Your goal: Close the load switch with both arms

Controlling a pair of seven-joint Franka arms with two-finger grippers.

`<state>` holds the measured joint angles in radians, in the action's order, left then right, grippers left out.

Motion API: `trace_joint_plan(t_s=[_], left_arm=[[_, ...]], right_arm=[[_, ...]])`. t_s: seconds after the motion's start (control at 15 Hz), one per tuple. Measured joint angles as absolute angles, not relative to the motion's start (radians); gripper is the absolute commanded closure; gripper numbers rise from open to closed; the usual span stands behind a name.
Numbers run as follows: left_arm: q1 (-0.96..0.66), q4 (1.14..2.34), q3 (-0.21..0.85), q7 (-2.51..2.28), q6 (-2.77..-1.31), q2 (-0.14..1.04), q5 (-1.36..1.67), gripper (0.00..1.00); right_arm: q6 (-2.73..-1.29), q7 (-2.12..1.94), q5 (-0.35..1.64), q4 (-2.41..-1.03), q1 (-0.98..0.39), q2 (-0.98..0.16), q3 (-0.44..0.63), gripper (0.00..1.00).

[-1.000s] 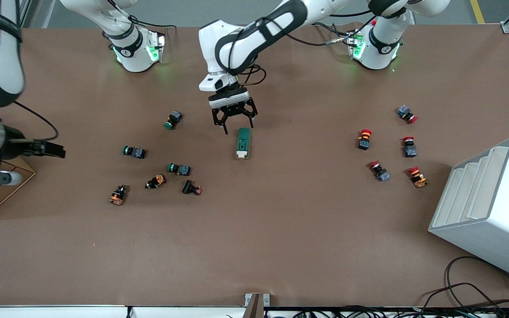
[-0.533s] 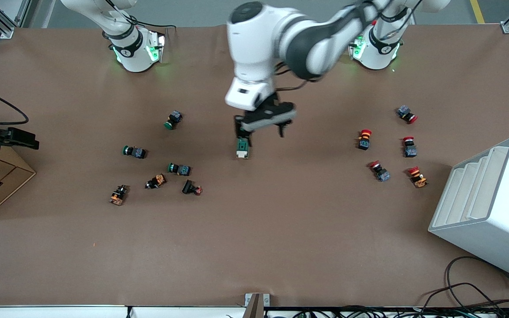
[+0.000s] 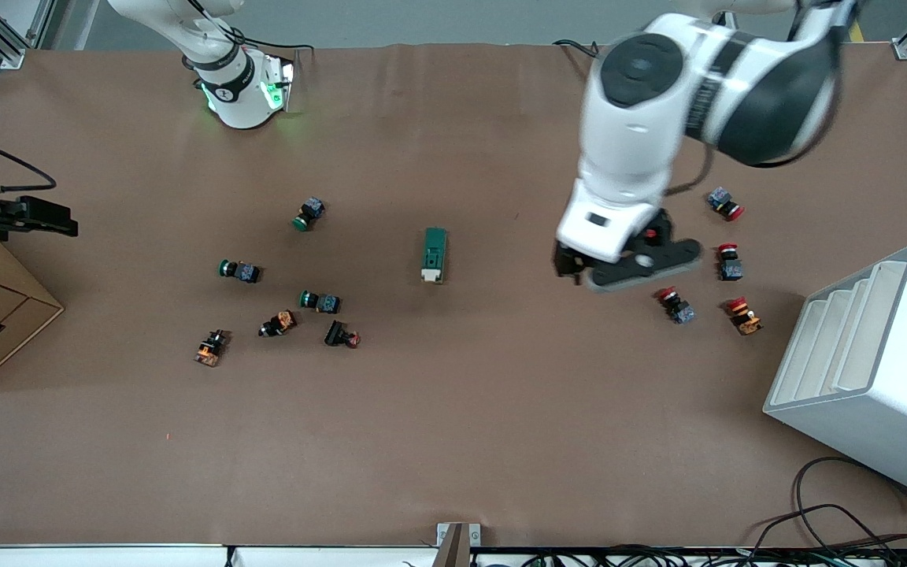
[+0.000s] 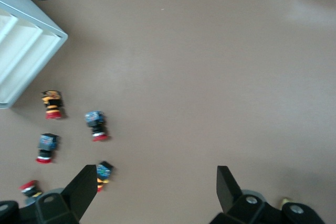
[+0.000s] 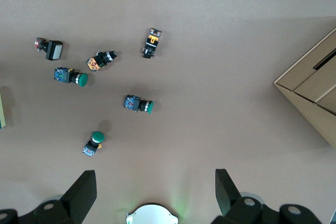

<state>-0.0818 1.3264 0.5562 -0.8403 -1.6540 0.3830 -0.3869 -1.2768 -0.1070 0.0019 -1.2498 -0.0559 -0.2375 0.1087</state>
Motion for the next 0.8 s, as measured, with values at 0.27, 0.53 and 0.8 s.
trace_joint_plan(t_s=[0.27,0.53,0.8], left_arm=[[0.021,1.287,0.558,-0.734,-1.625,0.374,-0.362,0.0],[0.115,1.281,0.553,-0.534,-1.577,0.318,-0.32,0.0],[0.08,1.295,0.361,-0.27,-1.514,0.213,-0.172,0.0]], right_arm=[[-1.256,-0.075,0.004,-1.25,-0.062,-0.219,0.105,0.0],[-1.254,-0.064,0.004,-1.252,-0.067,-0.21,0.102,0.0],[-1.253,-0.065,0.018,-1.301,-0.032,-0.16,0.09,0.0]])
